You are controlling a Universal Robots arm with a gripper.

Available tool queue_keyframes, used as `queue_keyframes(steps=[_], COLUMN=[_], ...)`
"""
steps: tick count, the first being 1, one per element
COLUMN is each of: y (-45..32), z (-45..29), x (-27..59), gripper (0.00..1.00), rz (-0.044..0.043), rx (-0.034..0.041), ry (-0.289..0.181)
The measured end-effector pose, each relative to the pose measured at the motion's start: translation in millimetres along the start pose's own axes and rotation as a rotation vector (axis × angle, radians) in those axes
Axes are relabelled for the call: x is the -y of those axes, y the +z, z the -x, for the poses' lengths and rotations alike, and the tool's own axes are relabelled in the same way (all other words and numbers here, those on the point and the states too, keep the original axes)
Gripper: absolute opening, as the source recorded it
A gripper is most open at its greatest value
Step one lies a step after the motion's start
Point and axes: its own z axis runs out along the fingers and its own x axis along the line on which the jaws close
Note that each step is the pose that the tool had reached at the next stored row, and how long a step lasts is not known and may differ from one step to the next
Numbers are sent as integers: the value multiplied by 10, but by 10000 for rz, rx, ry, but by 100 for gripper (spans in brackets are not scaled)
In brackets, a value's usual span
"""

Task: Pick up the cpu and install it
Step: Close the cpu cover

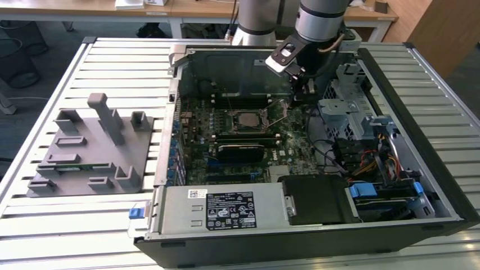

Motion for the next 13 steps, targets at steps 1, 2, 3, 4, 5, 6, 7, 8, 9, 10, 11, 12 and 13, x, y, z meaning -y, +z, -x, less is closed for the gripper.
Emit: queue_keyframes(steps=[1, 2, 3, 4, 5, 6, 7, 8, 9, 10, 11, 12, 13], y=[9, 20, 33, 46, 58, 68, 77, 86, 95, 102, 108, 112, 117], z=[-3, -5, -7, -8, -9, -10, -10, -10, -10, -11, -12, -12, -13], x=[-4, -5, -5, -5, -5, -6, -3, -1, 2, 9, 18, 31, 44], gripper=[11, 11, 11, 11, 11, 11, 11, 11, 11, 11, 11, 11, 11], rz=[0, 0, 0, 0, 0, 0, 0, 1, 2, 1, 1, 1, 1], rx=[0, 0, 0, 0, -1, -1, -2, -12, -18, -22, -22, -21, -22], ry=[0, 1, 1, 1, 1, 0, 1, 1, 0, 0, 0, 0, 0])
